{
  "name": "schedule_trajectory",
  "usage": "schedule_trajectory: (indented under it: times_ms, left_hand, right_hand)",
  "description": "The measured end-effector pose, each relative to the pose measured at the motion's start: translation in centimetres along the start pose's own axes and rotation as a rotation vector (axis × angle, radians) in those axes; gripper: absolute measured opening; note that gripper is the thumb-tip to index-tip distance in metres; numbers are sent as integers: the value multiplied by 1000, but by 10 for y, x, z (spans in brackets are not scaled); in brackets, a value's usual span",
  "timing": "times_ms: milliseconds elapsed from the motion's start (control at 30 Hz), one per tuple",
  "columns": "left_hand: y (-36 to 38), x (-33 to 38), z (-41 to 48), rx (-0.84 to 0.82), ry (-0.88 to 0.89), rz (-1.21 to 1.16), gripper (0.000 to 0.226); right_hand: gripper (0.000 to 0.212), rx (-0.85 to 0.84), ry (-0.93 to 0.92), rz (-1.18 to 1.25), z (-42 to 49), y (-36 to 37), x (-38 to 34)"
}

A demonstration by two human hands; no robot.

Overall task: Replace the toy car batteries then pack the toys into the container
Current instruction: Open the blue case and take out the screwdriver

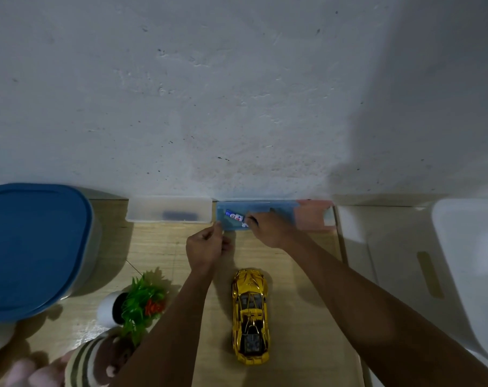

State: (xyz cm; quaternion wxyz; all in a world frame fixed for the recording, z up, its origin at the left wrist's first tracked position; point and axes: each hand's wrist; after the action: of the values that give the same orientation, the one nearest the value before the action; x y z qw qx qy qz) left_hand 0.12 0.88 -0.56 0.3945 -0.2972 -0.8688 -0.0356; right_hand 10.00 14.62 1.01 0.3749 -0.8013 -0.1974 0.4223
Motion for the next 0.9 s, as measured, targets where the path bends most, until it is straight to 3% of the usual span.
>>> schedule_trajectory:
  times_ms: [367,600,800,900]
  left_hand:
    - [-3,-2,-1,3,52,35,29]
    - [-3,-2,-2,-2,83,46,27]
    - [-2,-1,-2,-1,99,52,30]
    - [-1,-2,-1,2,101,50,27]
  right_hand:
    - [33,-233,-91,-27,9,-10,-5]
    - [17,-84,-33,22,14,-8,-9]
    - [27,155,-74,-209,23,0,-22]
    - [32,172,-71,-321,25,-1,-25]
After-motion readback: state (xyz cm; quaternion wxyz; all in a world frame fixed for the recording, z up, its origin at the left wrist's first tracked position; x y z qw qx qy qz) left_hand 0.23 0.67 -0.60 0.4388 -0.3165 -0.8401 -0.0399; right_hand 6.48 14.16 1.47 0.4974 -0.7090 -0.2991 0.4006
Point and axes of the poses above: each hand's wrist, its own z-axis towards the middle knuckle, its own y-axis out of the palm, x = y × z, and after that the axes turned 10 degrees about -y, right-handed
